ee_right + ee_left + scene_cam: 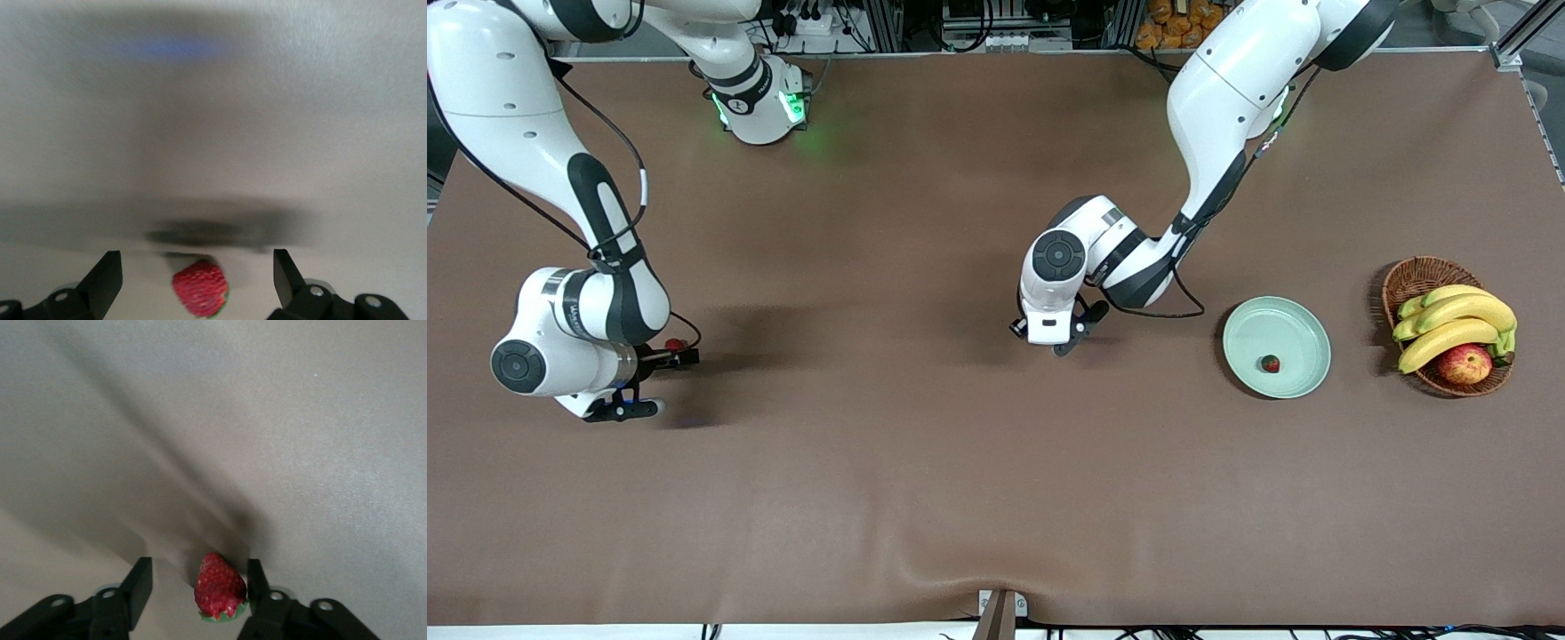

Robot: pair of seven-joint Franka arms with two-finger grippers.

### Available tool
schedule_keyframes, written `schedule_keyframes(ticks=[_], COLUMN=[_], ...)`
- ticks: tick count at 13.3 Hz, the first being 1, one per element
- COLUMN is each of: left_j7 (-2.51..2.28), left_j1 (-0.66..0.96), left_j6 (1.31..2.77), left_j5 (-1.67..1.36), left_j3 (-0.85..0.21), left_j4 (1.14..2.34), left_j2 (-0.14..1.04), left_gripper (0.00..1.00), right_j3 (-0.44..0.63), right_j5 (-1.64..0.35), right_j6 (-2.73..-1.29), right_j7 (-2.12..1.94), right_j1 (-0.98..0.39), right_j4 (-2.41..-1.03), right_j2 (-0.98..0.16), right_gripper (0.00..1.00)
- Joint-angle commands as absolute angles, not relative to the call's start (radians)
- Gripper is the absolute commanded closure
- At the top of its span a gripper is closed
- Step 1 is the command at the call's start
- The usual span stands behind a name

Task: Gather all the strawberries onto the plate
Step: 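Grasp the strawberry with the left gripper while the right gripper grasps the last, then carry the strawberry onto the green plate with the left gripper and release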

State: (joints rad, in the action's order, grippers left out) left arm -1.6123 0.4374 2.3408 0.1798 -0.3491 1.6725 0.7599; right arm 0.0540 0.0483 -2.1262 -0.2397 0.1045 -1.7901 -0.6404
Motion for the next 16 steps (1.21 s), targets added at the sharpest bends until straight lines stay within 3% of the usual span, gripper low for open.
schedule_keyframes(ticks=[1, 2, 3, 7, 9, 13, 16], left_j7=[-1.641, -1.641, -1.640, -1.618, -1.536, -1.225, -0.966], left_j1=[0.440, 0.440, 0.440, 0.404, 0.342, 0.183, 0.043], left_j6=[2.375, 2.375, 2.375, 2.349, 2.230, 2.056, 2.039], left_j5=[0.210, 0.212, 0.212, 0.212, 0.212, 0.212, 0.212], left_j3=[-0.351, -0.351, -0.353, -0.353, -0.357, -0.359, -0.359], left_j4=[1.663, 1.663, 1.663, 1.673, 1.678, 1.736, 1.831], left_j2=[0.776, 0.775, 0.770, 0.674, 0.600, 0.497, 0.442], left_gripper=[0.70, 0.91, 1.00, 1.00, 1.00, 1.00, 1.00], right_j3=[0.035, 0.037, 0.035, 0.035, 0.034, 0.028, 0.028], right_j5=[0.075, 0.075, 0.075, 0.075, 0.074, 0.057, -0.064], right_j6=[-2.120, -2.115, -2.100, -2.071, -2.042, -1.956, -1.947], right_j7=[-0.268, -0.265, -0.265, -0.267, -0.265, -0.249, -0.071], right_j1=[0.132, 0.129, 0.127, 0.127, 0.124, 0.062, -0.092], right_j4=[-1.789, -1.789, -1.786, -1.784, -1.778, -1.668, -1.609], right_j2=[-0.644, -0.644, -0.644, -0.643, -0.640, -0.635, -0.632], right_gripper=[0.14, 0.23, 0.32, 0.78, 1.00, 1.00, 1.00])
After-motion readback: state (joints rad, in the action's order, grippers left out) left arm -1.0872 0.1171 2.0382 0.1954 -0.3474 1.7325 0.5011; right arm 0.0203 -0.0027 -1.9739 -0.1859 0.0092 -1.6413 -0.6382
